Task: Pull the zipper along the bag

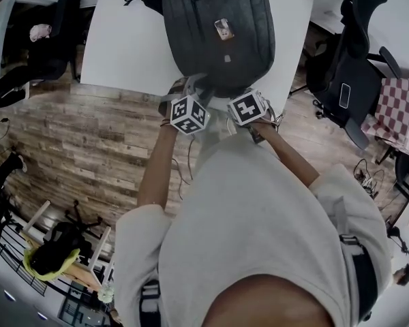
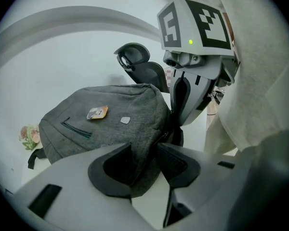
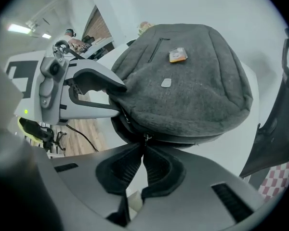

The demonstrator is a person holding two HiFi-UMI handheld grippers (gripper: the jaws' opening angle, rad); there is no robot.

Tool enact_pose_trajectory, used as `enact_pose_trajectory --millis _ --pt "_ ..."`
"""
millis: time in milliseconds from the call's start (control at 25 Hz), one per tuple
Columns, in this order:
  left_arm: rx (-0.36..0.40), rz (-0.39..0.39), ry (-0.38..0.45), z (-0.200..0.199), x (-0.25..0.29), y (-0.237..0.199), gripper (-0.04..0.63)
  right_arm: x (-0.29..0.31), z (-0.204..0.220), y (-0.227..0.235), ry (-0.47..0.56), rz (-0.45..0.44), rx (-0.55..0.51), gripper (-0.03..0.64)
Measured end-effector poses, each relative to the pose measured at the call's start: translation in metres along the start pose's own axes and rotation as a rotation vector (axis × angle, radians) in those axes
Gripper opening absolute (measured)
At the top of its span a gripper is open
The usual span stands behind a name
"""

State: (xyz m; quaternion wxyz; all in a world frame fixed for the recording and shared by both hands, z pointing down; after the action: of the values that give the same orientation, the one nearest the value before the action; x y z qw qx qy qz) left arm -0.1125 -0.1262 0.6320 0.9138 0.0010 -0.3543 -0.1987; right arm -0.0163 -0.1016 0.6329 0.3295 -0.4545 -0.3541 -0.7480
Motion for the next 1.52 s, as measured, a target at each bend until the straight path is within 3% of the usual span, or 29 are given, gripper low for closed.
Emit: enact_pose_trajectory --millis 120,320,440,640,760,880,1040,1160,1360,1520 --pt "-0.004 -0.004 -0.003 0.0 0.001 0.0 0.17 0.006 -0.008 -0.009 0.021 -0.013 -0.024 0.026" --pt "-0.009 -0.022 -0.001 0.0 0.001 0.0 0.169 0.014 -0.005 -0.021 -0.037 -0.048 0.001 0.035" --pt "0.003 -0.022 0.012 0.001 -0.002 0.002 0.17 0.018 -0.007 -0.029 0.033 -0.117 0.002 0.034" --pt "0.01 -0.065 0.044 -0.001 -0.015 0.005 0.179 0.009 -0.006 -0.02 0.106 -0.101 -0.047 0.065" --pt "-0.056 -0.13 0.081 -0.004 -0.029 0.005 0.183 -0.001 -0.005 -0.025 0.155 -0.131 -0.084 0.17" --pt "-0.165 -0.213 0.138 -0.009 -0.045 0.001 0.183 -0.022 -0.014 -0.021 0.255 -0.105 -0.107 0.169" --pt "-0.327 -0.347 0.221 -0.023 -0.066 -0.016 0.183 -0.051 -0.046 -0.009 0.455 -0.032 -0.13 0.132" --pt "-0.408 -0.434 0.292 -0.039 -0.086 -0.037 0.181 -0.074 -0.078 -0.002 0.593 0.017 -0.142 0.104" --pt "-0.493 -0.579 0.424 -0.064 -0.125 -0.072 0.12 -0.111 -0.13 0.009 0.78 0.076 -0.169 0.05" --pt "-0.508 -0.66 0.485 -0.079 -0.149 -0.094 0.06 -0.143 -0.16 0.017 0.896 0.125 -0.2 0.02"
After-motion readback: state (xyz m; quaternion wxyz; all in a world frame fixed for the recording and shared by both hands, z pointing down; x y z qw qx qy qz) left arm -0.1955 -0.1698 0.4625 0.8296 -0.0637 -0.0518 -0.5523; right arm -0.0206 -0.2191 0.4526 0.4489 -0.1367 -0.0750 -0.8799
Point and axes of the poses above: the fingertips, and each gripper's own axes: x forward along the fingers, y to its right, z out of its underside, the point moved 5 cm from there along -x, backward along the fingers, and after that the axes turned 8 degrees about y, right-handed, at the moved point
